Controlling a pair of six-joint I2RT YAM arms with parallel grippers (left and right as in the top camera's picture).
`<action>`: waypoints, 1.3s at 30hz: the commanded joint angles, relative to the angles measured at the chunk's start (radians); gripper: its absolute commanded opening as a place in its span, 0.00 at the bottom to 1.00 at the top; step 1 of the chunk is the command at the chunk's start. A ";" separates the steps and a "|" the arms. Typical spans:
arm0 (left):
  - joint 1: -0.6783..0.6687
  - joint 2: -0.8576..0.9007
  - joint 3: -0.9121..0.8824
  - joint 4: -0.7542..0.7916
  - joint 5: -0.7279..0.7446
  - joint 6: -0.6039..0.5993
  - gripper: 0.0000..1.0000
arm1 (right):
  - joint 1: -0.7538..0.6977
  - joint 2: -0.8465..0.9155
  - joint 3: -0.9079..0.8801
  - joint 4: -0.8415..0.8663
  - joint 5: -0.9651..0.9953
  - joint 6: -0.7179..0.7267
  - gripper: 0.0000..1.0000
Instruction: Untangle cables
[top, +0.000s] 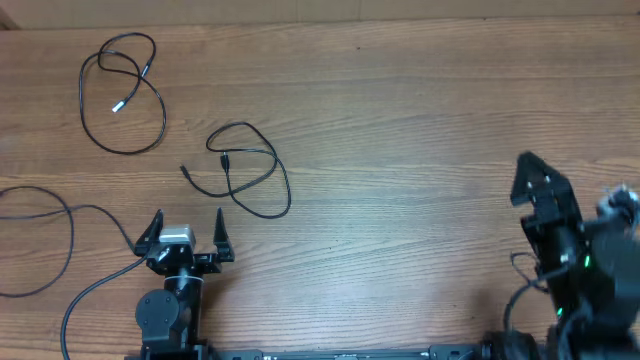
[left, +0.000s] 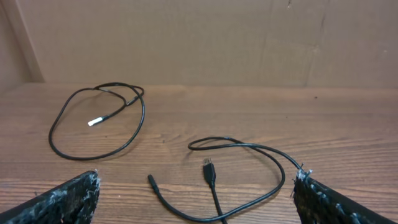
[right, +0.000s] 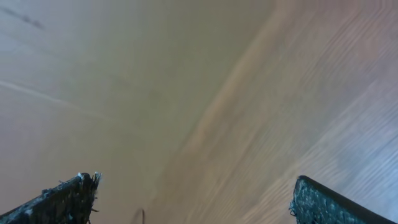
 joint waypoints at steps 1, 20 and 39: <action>0.005 -0.011 -0.007 0.003 0.014 0.002 1.00 | 0.005 -0.140 -0.132 0.077 0.043 -0.113 1.00; 0.005 -0.011 -0.007 0.003 0.014 0.001 1.00 | 0.003 -0.405 -0.674 0.645 -0.037 -0.452 1.00; 0.005 -0.011 -0.007 0.003 0.014 0.002 1.00 | 0.026 -0.456 -0.755 0.562 0.015 -0.733 1.00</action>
